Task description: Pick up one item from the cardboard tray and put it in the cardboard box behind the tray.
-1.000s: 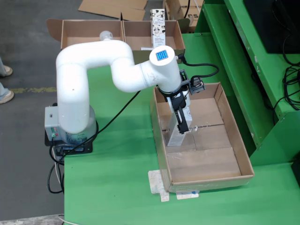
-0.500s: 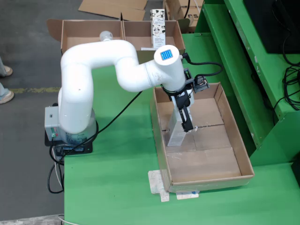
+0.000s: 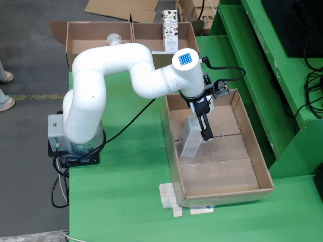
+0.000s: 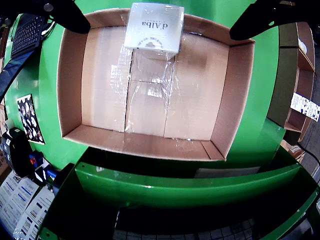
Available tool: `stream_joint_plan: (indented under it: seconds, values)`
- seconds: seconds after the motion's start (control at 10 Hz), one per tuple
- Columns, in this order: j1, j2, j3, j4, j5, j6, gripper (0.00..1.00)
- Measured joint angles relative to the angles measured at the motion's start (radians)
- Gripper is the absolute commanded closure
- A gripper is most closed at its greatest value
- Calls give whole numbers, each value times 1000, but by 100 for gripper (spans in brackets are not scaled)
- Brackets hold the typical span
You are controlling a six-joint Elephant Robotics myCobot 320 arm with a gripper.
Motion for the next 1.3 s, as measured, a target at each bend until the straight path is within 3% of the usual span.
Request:
stream_joint_plan:
  seconds: [0.7, 1.3]
  values:
    - [-34, -153, -72, 134, 38, -20, 0]
    - [-34, -178, -63, 129, 40, -20, 0]
